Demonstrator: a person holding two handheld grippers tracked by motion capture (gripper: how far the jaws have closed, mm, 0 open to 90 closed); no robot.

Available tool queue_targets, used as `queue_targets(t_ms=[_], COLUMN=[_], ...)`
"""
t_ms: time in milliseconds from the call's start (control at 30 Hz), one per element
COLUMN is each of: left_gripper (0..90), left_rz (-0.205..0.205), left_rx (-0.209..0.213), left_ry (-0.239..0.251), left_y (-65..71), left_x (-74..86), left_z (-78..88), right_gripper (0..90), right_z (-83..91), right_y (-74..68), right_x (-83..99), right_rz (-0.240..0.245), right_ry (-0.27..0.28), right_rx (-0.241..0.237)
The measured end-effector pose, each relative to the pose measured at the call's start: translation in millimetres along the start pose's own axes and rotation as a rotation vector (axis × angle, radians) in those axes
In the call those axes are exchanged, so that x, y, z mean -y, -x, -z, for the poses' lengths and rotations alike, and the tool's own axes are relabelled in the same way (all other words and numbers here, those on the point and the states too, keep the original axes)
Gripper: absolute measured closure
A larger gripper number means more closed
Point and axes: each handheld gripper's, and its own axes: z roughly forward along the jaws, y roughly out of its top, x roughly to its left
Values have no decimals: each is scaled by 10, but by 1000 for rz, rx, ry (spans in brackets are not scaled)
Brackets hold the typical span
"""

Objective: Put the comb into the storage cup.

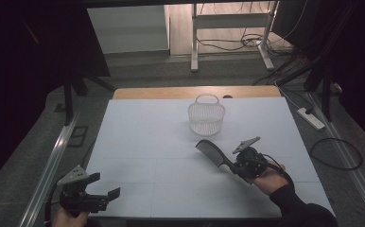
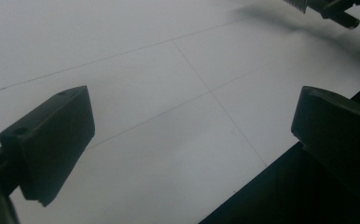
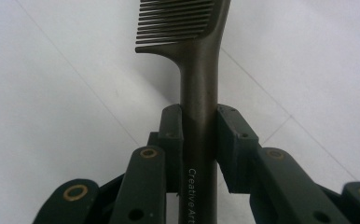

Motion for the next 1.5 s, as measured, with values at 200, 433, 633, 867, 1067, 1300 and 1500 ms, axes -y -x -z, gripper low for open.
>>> queue_targets(t_ms=[200,433,633,867,1067,1300,1500], left_gripper=[0,1,0,0,0,0,0], left_rz=[-40,-93,-98,-136,-140,-146,-116], left_rx=[45,79,98,116,131,151,192], left_ry=[13,2,32,37,57,58,89], left_y=[30,75,113,187,227,251,239], left_x=[-83,-193,-319,-489,-639,-760,-867], left_z=[-31,-138,-191,-266,-356,-478,-546], right_gripper=[727,727,727,727,727,727,727], right_z=[73,167,284,370,433,483,523], right_y=[-40,-37,-49,-56,-65,-75,-90], right_x=[5,19,44,69,75,84,83], right_rz=[20,11,-6,-12,-13,-7,-1], right_ry=[43,90,141,191,222,248,287], right_rx=[2,2,-7,-11,-13,-7,1])
